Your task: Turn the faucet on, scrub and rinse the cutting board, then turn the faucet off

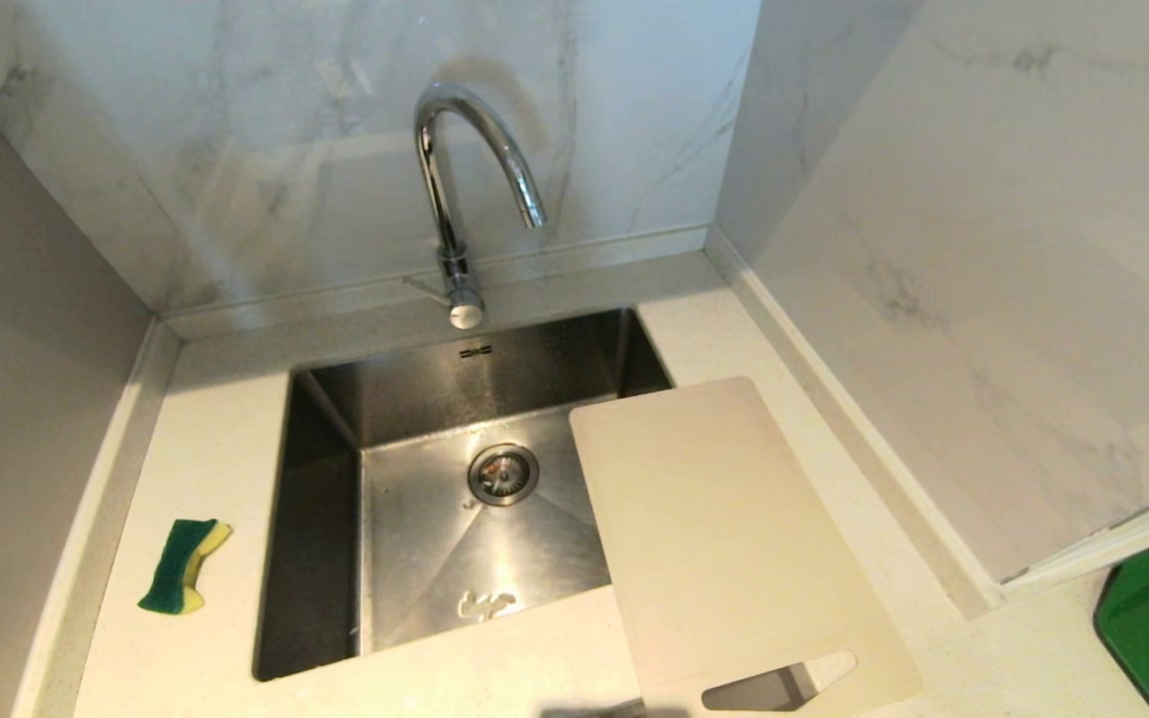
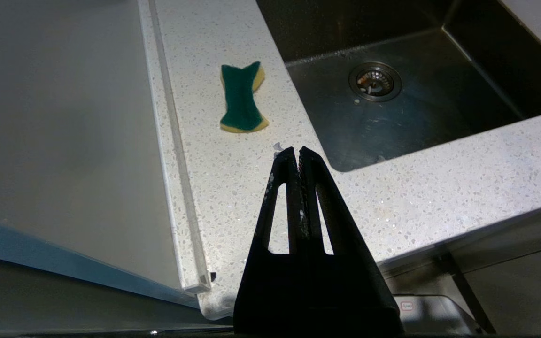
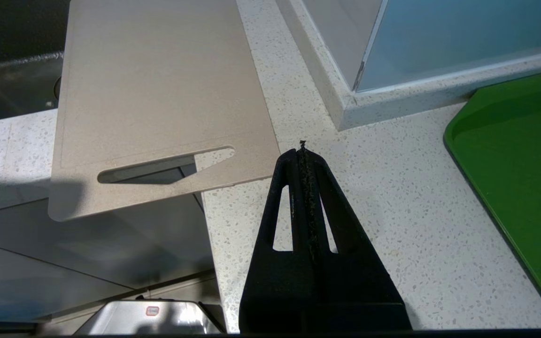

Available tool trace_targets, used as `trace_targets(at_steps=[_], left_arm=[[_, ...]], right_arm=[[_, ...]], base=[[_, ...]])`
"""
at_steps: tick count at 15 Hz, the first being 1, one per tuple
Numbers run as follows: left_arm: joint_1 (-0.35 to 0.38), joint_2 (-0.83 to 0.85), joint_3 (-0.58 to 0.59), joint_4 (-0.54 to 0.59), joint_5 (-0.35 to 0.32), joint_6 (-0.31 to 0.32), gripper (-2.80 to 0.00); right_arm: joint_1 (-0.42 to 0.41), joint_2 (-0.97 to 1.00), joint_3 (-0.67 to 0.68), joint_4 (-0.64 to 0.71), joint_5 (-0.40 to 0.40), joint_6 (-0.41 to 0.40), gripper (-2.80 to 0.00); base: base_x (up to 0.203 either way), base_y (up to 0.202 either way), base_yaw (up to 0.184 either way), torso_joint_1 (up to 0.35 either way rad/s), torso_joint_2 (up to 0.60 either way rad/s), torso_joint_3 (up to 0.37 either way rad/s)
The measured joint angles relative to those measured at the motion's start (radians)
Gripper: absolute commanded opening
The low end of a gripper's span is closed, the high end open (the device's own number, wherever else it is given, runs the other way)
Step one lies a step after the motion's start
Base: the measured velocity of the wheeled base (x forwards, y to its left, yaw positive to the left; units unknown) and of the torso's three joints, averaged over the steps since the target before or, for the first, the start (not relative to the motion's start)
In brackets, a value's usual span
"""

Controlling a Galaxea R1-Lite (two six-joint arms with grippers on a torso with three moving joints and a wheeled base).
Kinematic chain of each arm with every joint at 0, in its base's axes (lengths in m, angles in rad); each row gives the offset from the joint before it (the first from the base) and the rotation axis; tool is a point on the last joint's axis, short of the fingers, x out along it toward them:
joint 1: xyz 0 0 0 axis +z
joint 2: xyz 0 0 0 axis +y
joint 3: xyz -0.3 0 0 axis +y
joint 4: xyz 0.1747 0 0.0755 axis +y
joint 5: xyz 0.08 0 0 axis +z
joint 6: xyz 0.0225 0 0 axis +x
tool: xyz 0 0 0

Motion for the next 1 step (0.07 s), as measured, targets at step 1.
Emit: trace_targets(at_steps=[1], left_arm=[[0.0, 0.0, 0.0, 0.0, 0.0, 0.001, -2.8]], right_arm=[[0.0, 0.0, 0.0, 0.0, 0.0, 0.0, -2.8]], base=[[0.0, 0.0, 0.0, 0.0, 0.0, 0.0]])
